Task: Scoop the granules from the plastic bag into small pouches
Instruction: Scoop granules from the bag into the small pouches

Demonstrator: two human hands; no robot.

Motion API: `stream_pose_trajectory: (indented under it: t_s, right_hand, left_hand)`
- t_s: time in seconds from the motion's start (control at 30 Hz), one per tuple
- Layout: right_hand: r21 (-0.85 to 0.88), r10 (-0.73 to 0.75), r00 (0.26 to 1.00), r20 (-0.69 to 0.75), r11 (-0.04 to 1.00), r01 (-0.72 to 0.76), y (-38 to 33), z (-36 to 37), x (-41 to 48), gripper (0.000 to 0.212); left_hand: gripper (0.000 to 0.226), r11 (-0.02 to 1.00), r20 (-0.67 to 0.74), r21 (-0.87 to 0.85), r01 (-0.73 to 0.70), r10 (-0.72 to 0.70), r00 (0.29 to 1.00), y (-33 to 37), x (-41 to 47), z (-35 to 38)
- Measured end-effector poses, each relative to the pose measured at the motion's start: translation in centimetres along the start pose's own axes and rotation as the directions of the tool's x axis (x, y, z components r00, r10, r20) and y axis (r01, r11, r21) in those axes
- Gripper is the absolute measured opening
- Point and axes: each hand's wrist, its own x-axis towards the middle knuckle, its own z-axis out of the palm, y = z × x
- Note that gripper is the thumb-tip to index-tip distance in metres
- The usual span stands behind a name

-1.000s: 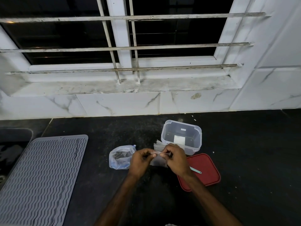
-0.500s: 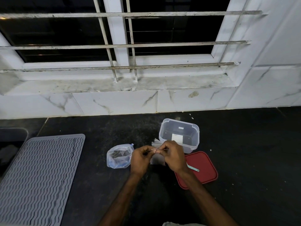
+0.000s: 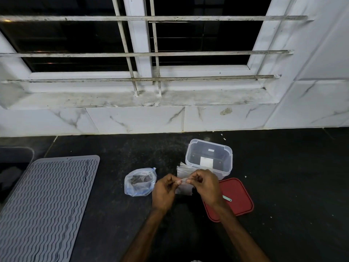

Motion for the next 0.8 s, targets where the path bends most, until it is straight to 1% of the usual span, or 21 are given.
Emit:
stream_pose_trajectory:
  t_s: [0.07,0.13,0.2,0.23,0.27,0.33,0.4,0.5,0.57,0.67,0.73,0.8]
  right_hand:
    - [-0.032,0.0,1.0,-0.025,0.999,-0.001,0.4,0.1,-0.2,0.013]
    - [-0.083,-0.011,0.999,-0.044,0.997,0.007,0.2,-0.2,-0.2,0.014]
    - [-0.112,-0.024,0.999,-0.045,0.994,0.019,-0.1,-0.6,0.0,0.014]
    - [-0.081,-0.003,1.0,-0.028,0.997,0.001,-0.3,-0.8,0.1,0.013]
    - [-0.015,0.03,1.0,0.0,0.999,-0.03,-0.2,-1.0,0.2,0.012]
    - [0.118,0.069,0.997,0.046,0.99,-0.074,0.0,-1.5,0.5,0.012]
    - [0.151,0.03,0.999,0.031,0.988,-0.035,-0.1,-2.1,0.9,0.011]
    - [0.142,-0.018,1.0,-0.004,0.99,0.019,-0.8,-3.8,2.6,0.009]
    - [0.112,-0.022,0.998,-0.052,0.993,0.028,-1.3,-5.2,4.4,0.008]
    - [-0.03,-0.043,0.986,-0.162,0.999,0.039,-1.5,-7.4,7.4,0.005]
    - [-0.096,-0.028,0.986,-0.164,0.995,0.012,-1.0,-8.3,9.2,0.006]
    - [-0.157,0.005,0.994,-0.106,0.987,-0.021,-0.1,-8.1,10.6,0.008]
  left_hand:
    - [0.019,1.0,0.016,-0.003,0.026,-0.026,1.0,-0.3,0.0,0.1]
    - [0.01,1.0,0.029,-0.005,0.031,-0.031,0.999,-0.3,0.1,0.4]
    - [0.013,0.999,0.022,-0.012,0.035,-0.034,0.999,-0.1,0.2,0.6]
    - [0.018,0.999,0.01,-0.026,0.04,-0.04,0.999,0.0,0.3,0.7]
    - [0.021,0.998,0.002,-0.037,0.045,-0.045,0.999,0.2,0.4,0.7]
    - [0.019,0.997,0.0,-0.059,0.04,-0.04,0.999,0.7,0.6,0.9]
    - [0.013,0.997,-0.002,-0.076,0.01,-0.01,1.0,1.4,1.0,0.8]
    - [0.012,0.994,-0.026,-0.093,-0.054,0.051,0.998,2.8,2.4,0.8]
    - [0.014,0.992,-0.048,-0.083,-0.098,0.094,0.994,4.2,3.6,0.4]
    - [0.022,0.989,-0.108,-0.107,-0.101,0.089,0.99,4.3,5.5,-0.8]
    - [0.029,0.997,-0.12,-0.075,-0.025,0.016,0.993,2.8,6.1,-1.3]
    - [0.046,0.997,-0.056,-0.017,0.081,-0.082,0.995,1.2,6.4,-1.3]
